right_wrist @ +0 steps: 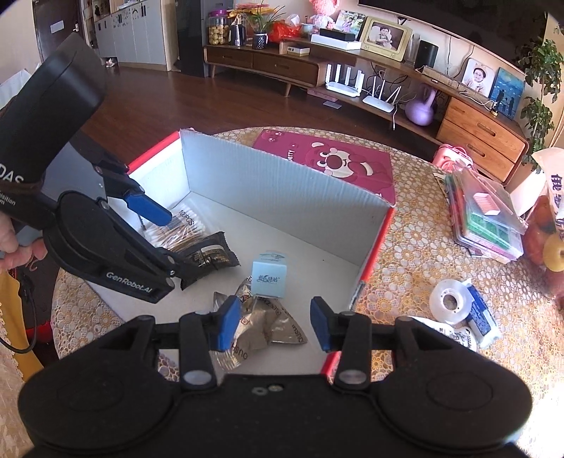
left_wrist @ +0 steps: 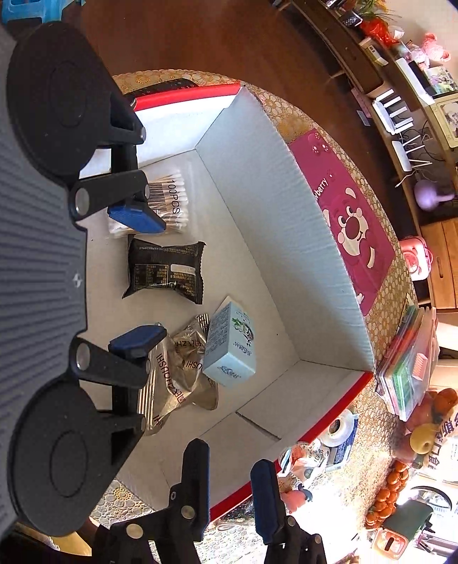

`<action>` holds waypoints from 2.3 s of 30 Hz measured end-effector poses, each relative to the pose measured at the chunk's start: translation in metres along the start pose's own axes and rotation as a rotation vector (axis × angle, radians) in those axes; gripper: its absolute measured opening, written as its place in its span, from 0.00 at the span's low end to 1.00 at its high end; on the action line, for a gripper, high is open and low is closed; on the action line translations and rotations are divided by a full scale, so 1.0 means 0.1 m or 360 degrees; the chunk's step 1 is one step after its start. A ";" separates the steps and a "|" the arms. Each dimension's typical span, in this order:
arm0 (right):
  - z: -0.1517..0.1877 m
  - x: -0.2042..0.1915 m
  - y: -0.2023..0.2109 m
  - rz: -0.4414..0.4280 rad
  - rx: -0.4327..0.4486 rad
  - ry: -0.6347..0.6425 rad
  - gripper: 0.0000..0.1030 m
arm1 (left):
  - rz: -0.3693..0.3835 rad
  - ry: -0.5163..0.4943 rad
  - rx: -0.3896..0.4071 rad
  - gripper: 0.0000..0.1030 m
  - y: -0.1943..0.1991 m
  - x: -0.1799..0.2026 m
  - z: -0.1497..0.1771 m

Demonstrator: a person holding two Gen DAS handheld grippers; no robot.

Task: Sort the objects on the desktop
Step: 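Withdraw both open tools from the box back over the table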

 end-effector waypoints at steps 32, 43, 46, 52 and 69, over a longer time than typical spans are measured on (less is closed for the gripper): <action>0.60 0.61 1.23 0.0090 0.0192 -0.0129 0.55 | 0.0052 -0.0157 0.0210 0.60 0.90 0.95 0.00; 0.91 1.00 1.54 0.0183 0.0226 -0.0232 0.63 | 0.0146 -0.0222 0.0287 0.66 1.06 1.45 -0.05; 1.01 1.10 1.59 0.0205 0.0229 -0.0256 0.65 | 0.0178 -0.0253 0.0320 0.70 1.08 1.61 -0.05; 1.19 1.29 1.65 0.0247 0.0223 -0.0309 0.69 | 0.0246 -0.0290 0.0341 0.77 1.05 1.91 -0.05; 1.47 1.74 1.42 0.0281 0.0198 -0.0545 0.82 | 0.0334 -0.0284 0.0478 0.84 0.81 2.47 -0.12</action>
Point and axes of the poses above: each gripper's, at about its wrist camera, not at the fingertips, and y roughly against the way its jaws point, x to its right, z to its underside, the point moved 10 cm from there along -y, roughly the way its jaws point, and after that the axes turned 4 degrees about x, right-handed, at the moved point
